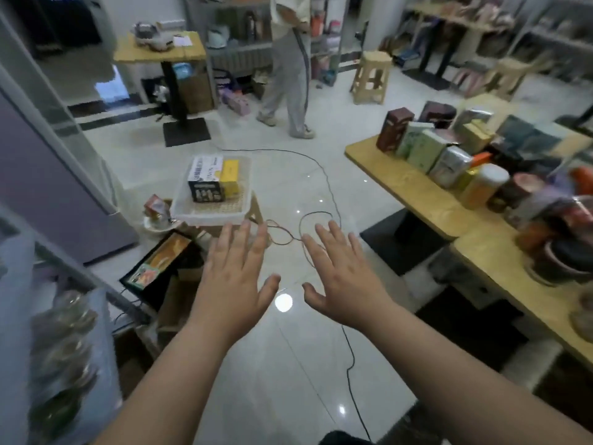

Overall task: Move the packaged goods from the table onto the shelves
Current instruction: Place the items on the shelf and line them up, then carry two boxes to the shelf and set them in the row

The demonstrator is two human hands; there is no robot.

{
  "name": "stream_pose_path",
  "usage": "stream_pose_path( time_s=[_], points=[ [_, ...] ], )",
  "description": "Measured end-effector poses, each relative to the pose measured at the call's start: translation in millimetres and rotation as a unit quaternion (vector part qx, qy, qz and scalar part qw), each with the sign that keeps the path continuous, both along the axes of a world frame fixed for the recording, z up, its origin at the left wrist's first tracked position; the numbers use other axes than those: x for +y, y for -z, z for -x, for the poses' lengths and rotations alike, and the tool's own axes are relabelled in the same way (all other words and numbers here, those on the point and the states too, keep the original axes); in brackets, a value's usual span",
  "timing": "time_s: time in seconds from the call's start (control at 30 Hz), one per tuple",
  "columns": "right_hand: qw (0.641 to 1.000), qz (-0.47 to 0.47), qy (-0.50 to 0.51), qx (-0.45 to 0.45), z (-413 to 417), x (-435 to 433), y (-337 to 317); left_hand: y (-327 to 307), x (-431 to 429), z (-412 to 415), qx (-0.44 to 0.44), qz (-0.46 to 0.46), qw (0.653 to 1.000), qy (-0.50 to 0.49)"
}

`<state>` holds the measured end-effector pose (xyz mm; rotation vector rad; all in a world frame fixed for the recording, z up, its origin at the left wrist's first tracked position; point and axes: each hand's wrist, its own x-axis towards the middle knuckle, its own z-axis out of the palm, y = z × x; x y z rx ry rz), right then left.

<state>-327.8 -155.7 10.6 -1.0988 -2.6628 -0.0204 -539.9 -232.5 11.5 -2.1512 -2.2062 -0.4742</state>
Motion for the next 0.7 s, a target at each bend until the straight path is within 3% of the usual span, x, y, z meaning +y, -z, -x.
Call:
stream_pose_path(
  time_s=[0.33,0.47,0.7],
  points=[
    [0.961,0.066,0.267,0.004,-155,38,36,25,142,-152,0.007,0.051,0.968,0.245],
    [0.951,0.094,0.295,0.023,-214,84,52,34,207,-216,0.031,0.078,0.952,0.295],
    [0.948,0.107,0.292,0.063,-274,196,49,26,314,-283,0.032,0.06,0.953,0.296]
  ],
)
